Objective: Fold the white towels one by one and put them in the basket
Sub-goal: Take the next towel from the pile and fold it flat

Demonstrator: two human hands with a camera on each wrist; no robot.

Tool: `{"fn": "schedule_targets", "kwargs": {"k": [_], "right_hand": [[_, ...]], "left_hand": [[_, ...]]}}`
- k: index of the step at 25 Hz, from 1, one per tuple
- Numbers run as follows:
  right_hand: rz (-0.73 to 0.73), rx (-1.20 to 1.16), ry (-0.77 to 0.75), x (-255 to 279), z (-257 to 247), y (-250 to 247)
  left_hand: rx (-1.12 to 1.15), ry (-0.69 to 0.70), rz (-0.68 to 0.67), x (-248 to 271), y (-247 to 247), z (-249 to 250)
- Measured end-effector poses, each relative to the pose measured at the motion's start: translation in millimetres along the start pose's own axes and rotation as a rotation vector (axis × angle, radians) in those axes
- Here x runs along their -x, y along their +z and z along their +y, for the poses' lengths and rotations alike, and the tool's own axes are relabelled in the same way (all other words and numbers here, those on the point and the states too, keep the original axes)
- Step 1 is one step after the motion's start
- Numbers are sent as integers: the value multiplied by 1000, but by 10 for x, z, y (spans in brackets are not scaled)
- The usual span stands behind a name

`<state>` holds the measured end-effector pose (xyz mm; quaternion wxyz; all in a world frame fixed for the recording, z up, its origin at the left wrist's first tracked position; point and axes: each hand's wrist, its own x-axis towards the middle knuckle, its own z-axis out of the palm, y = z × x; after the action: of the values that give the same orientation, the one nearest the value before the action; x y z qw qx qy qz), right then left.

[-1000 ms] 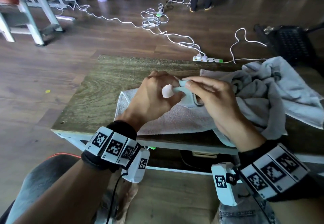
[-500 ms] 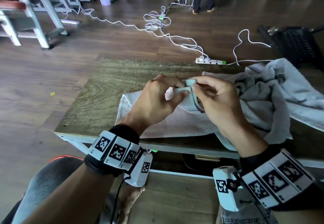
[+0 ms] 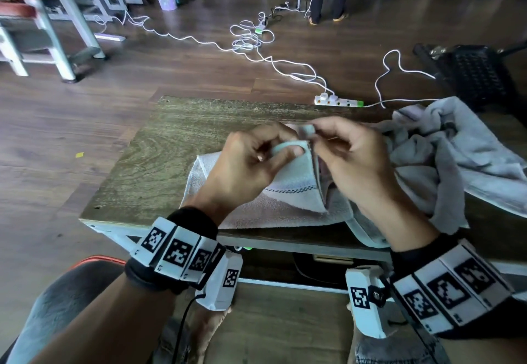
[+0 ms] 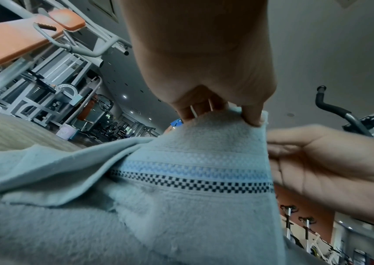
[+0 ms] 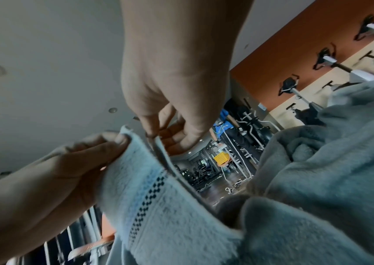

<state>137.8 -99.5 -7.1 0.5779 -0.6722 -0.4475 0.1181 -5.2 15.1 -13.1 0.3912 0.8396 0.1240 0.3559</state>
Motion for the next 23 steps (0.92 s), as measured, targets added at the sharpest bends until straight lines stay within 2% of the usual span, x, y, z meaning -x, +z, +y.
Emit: {"fn": "schedule_targets", "kwargs": {"k": [2,6,23], "right_hand": [[-32,2,-27,26,-16,47],[-37,-59,24,39,-6,8],[-52,-21,135,72,5,21]], "left_hand": [[-26,-13,21,1,32,-11],[-19,-30,79,-4,-9,-4],[58,-177,48,-26,5,-34]]}}
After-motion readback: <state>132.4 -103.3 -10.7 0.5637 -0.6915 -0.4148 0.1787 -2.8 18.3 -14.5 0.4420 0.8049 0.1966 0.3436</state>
